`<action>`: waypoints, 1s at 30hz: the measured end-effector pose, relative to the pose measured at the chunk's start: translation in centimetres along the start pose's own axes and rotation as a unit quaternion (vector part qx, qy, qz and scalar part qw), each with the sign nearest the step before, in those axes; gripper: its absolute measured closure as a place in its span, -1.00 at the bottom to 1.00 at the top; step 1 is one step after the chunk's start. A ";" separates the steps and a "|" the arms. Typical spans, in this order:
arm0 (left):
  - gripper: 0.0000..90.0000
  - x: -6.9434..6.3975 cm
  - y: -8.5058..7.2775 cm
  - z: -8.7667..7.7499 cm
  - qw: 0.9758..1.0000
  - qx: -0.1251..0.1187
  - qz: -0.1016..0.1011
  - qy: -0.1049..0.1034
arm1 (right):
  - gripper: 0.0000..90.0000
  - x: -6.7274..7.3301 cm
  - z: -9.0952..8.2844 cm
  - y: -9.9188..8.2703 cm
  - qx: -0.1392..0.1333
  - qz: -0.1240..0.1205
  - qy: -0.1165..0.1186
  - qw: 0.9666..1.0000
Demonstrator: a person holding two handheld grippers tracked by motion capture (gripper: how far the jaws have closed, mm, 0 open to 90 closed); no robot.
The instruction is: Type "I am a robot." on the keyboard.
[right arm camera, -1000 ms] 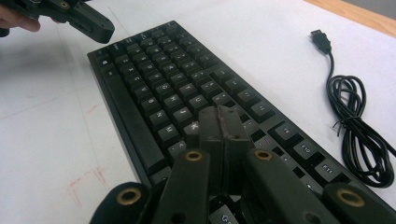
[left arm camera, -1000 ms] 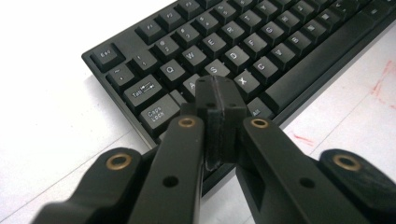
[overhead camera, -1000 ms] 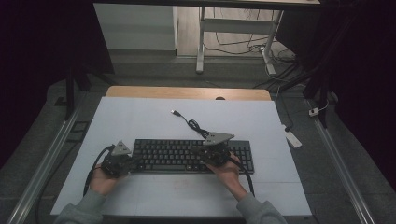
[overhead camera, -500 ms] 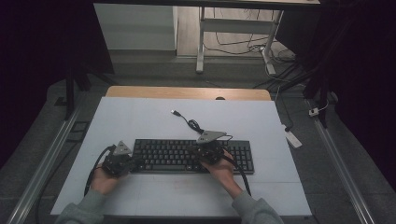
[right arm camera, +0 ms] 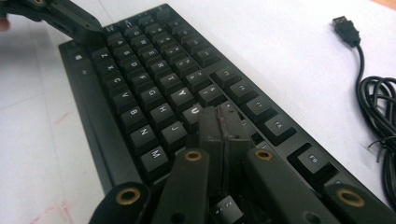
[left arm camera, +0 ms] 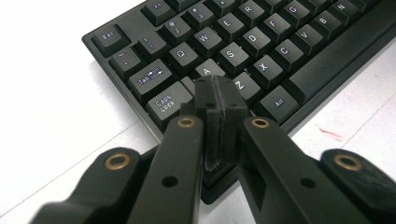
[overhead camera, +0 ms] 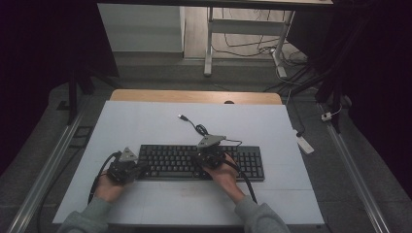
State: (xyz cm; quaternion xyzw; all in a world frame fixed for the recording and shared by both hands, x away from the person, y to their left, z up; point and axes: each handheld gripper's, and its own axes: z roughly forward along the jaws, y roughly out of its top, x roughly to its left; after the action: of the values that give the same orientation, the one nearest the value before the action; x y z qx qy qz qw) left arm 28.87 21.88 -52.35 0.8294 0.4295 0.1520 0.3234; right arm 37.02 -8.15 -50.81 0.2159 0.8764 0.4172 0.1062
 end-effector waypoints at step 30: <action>0.97 -0.2 -0.1 0.3 1.000 0.005 0.002 0.000 | 1.00 0.2 2.2 0.6 0.027 -0.003 -0.015 1.000</action>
State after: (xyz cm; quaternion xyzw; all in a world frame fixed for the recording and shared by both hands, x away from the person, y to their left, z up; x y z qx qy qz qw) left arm 28.84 21.69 -52.63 0.8320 0.4285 0.1503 0.3188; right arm 37.81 -6.22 -51.75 0.2219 0.8864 0.3898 0.1148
